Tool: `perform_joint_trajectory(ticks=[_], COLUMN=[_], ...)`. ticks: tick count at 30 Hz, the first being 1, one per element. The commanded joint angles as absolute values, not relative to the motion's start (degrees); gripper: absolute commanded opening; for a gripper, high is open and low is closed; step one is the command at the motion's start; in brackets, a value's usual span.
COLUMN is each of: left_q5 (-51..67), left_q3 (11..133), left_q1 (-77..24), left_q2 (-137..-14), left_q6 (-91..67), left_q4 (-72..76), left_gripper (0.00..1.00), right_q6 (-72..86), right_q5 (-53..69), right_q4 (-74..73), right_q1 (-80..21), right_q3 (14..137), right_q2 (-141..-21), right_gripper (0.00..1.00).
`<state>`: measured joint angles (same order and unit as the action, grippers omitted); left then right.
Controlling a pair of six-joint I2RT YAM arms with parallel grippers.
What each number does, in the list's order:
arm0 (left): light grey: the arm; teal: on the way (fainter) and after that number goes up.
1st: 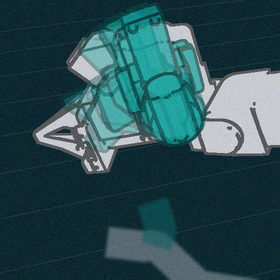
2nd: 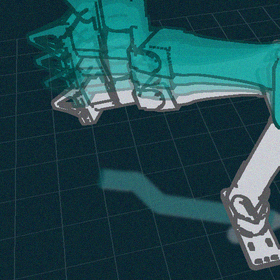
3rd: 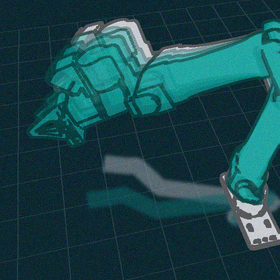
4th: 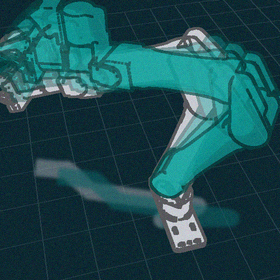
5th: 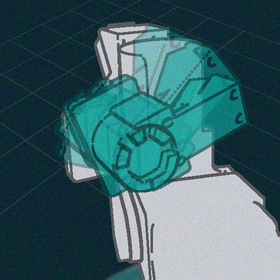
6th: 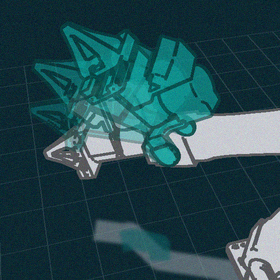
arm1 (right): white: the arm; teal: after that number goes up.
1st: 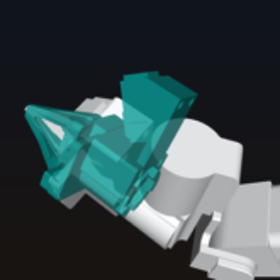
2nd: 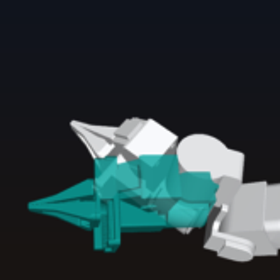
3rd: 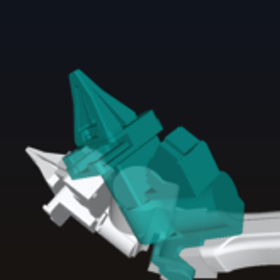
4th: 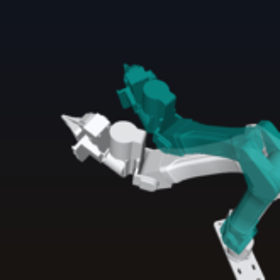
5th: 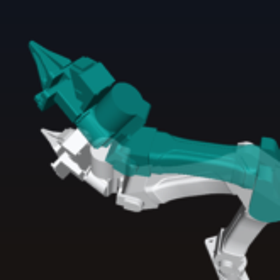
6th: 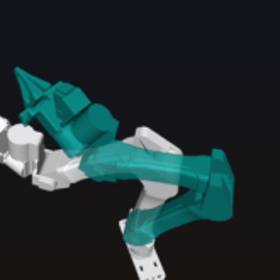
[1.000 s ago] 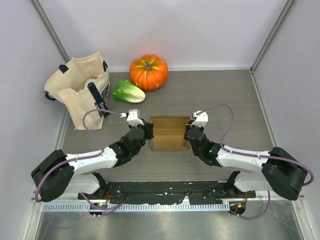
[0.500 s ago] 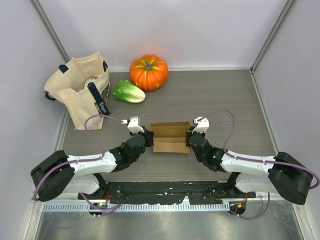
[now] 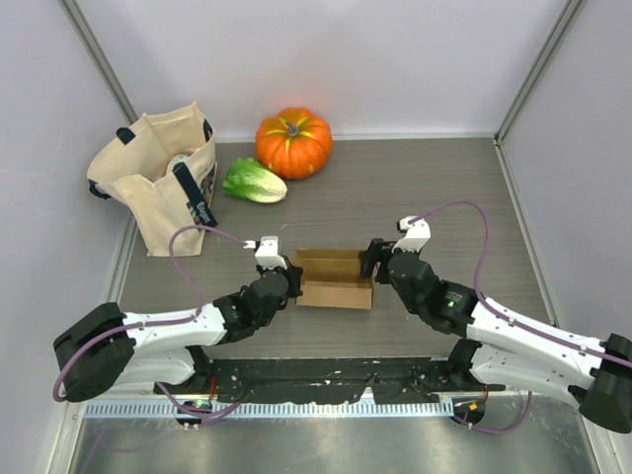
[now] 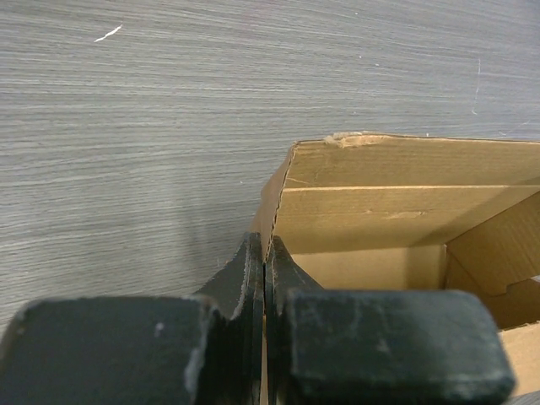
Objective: Fold the paper box
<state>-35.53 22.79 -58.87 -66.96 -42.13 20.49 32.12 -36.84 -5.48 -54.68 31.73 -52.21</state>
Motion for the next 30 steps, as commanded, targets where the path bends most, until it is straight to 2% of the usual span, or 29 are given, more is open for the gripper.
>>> perform_joint_trajectory(ticks=[1,6,11,14,16,22,30], left_q5=[-38.8,-39.4,-39.7,-39.9,-39.8,-39.9,-39.9], left_q3=[22.8,22.8,22.8,22.8,22.9,23.0,22.6], left_q1=[-59.5,-59.9,-60.0,-60.1,-60.2,-60.4,-60.5], left_q2=[-65.2,-64.6,-64.3,-64.7,-64.7,-63.5,-63.0], left_q6=[-39.5,-38.7,-38.1,-38.1,-37.3,-36.6,-36.9], left_q4=[19.6,19.4,19.1,19.2,19.2,18.7,18.9], left_gripper=[0.0,0.0,0.0,0.0,0.0,0.0,0.0], right_q6=[33.8,30.2,12.2,1.3,-4.3,-11.2,-14.5], right_q5=[-32.7,-26.6,-22.4,-14.0,-7.1,-3.9,-3.9], right_q4=[-15.9,-20.8,-21.8,-19.5,-18.5,-11.2,-8.7], right_q1=[-54.8,-54.5,-54.4,-54.4,-54.5,-54.6,-54.8], right_q3=[38.1,47.0,55.8,58.3,59.3,57.0,56.2], right_q2=[-49.6,-53.3,-63.2,-67.8,-69.7,-74.1,-77.5], right_gripper=[0.76,0.8,0.79,0.71,0.69,0.64,0.4])
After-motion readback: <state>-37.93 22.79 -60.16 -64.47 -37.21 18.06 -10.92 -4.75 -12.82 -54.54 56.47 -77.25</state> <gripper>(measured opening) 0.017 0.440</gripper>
